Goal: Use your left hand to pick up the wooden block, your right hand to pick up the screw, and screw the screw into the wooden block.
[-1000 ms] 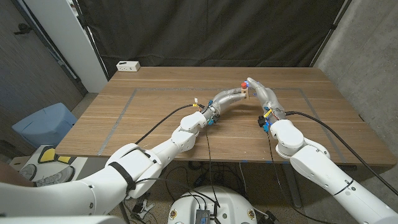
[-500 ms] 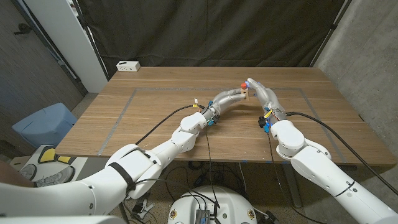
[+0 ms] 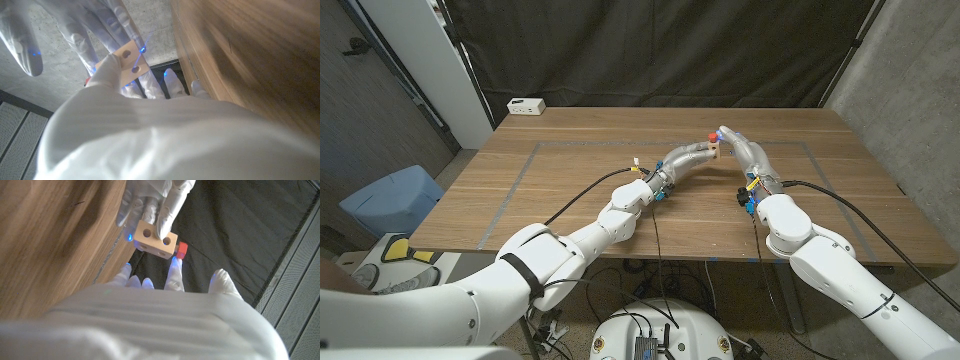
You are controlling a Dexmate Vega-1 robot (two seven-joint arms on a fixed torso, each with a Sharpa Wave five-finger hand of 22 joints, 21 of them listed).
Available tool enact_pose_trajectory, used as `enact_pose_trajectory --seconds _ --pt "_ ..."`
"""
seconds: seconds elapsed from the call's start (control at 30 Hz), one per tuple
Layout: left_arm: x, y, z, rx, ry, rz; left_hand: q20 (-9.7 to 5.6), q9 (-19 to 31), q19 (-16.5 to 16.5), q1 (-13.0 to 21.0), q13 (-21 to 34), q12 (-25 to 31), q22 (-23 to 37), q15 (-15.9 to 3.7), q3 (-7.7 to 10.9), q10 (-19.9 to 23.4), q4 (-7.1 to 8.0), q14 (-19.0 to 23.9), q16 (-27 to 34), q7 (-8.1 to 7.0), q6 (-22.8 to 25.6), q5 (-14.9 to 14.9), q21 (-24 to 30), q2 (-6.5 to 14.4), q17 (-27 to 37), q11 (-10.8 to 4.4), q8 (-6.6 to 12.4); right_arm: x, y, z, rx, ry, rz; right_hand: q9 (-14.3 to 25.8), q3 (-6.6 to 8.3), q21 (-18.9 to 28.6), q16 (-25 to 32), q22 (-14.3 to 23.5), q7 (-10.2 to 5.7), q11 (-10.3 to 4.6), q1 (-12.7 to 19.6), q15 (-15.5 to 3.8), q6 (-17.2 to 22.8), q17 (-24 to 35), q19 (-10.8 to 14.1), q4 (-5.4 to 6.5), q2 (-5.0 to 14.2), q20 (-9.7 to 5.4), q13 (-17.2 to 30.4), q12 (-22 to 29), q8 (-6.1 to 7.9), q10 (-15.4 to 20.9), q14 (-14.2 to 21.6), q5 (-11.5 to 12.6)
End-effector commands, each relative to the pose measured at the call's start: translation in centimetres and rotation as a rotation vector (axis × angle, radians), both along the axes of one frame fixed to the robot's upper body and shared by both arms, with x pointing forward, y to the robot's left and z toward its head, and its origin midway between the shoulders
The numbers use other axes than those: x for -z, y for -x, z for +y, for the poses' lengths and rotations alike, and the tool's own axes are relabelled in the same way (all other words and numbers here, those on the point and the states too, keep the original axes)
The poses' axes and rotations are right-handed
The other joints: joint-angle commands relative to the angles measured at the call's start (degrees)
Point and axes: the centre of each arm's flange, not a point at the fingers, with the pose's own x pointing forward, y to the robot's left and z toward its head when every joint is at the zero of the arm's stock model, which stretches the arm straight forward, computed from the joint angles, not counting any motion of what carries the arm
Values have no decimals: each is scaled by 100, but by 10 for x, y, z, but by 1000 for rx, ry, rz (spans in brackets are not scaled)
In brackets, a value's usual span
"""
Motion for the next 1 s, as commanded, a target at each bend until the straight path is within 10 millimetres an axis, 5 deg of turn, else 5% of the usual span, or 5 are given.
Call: enact_pose_trajectory --seconds 0.03,1.0 --pt "-2 -4 -1 -5 -5 11 55 25 5 -58 26 40 24 -154 36 35 24 7 12 34 107 29 41 9 8 33 38 0 3 1 5 18 2 7 13 -6 28 12 18 -4 -47 -17 53 6 1 -7 8 10 16 9 23 -38 -72 3" --pt "-6 -8 -4 -12 -19 32 54 26 4 -73 23 36 25 -168 39 26 25 20 16 34 109 27 42 6 8 5 38 5 7 13 -22 64 29 8 21 -11 25 12 20 1 -45 -10 113 5 -15 -10 12 13 16 9 35 -31 -80 4"
